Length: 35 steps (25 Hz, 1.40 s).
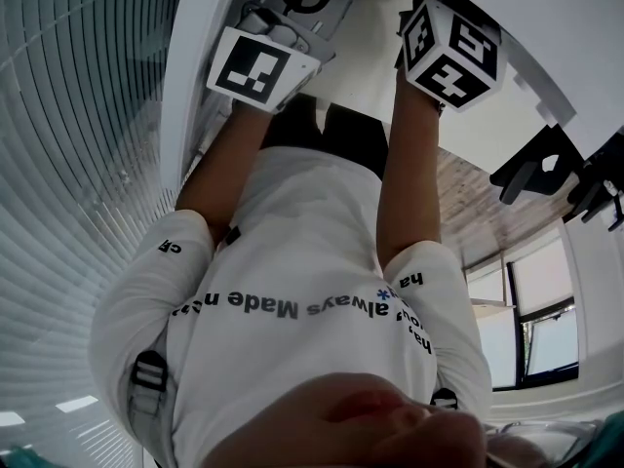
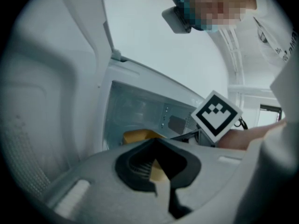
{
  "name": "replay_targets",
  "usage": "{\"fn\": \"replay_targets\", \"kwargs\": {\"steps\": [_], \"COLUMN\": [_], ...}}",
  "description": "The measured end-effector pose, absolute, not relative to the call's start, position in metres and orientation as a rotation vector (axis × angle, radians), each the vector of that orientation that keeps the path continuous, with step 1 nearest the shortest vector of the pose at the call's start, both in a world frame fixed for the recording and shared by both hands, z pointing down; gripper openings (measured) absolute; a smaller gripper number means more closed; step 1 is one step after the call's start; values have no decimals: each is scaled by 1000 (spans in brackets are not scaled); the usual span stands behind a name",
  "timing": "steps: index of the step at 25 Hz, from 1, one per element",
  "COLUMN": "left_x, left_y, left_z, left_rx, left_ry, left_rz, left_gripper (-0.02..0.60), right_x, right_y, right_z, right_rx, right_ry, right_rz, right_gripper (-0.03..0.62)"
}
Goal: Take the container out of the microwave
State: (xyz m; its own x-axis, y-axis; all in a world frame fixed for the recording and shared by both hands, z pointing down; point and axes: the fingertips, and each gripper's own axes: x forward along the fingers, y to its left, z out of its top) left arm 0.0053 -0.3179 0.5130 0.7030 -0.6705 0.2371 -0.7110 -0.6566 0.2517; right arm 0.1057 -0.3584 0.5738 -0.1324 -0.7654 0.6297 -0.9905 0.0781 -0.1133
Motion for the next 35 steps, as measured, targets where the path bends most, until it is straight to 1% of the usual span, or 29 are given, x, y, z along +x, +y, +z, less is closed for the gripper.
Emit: {"fn": "replay_targets", "kwargs": {"steps": [17,35], "left_x": [12,23], "left_y": [-298,-259], "left_z": [507,492], "left_rx": [2602,2641], "left_ry": [-1074,-1030], "left_rz": [196,195], "left_gripper": [3,5], "right_x": [121,134], "right_y": [-333,-278], "right_z": [552,537], "right_rx": [1807,1776], "right_ry": [-1995,-2017], "right_rz": [803,813], "right_gripper": [14,14]}}
